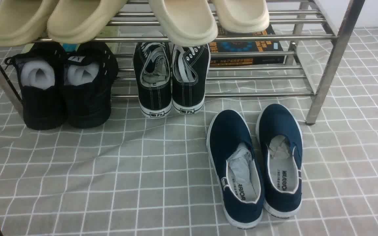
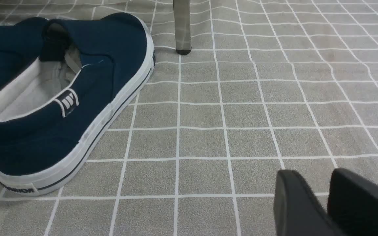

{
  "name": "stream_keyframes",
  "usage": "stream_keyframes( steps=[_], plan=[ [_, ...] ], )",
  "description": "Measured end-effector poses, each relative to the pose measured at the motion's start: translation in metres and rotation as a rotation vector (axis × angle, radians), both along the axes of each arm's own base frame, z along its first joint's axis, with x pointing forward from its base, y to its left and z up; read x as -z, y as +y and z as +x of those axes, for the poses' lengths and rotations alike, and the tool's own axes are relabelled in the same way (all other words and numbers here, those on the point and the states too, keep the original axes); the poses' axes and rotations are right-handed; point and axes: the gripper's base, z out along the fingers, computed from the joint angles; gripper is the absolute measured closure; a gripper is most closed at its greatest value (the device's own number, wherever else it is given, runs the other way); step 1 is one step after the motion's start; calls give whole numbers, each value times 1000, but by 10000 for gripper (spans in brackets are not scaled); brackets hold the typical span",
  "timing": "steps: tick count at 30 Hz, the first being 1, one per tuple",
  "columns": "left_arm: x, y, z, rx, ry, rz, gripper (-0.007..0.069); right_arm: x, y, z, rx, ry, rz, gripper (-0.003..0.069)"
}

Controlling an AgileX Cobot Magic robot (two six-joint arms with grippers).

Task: Take the shoes off the shelf with your hand from the grey coffee tablecloth.
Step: 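Grasp the leftmost shoe on the bottom shelf of the shoe rack with the left gripper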

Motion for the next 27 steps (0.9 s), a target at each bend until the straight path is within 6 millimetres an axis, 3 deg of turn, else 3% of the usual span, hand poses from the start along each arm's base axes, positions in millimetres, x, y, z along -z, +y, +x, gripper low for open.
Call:
stream_keyframes(
  steps=[23, 27],
  plan=[
    [0, 0, 0, -1, 0, -3, 384, 0, 0, 0, 0, 0, 0, 448],
    [0, -4, 0, -29, -7, -254, 384, 0, 0, 0, 0, 0, 0, 444]
  ],
)
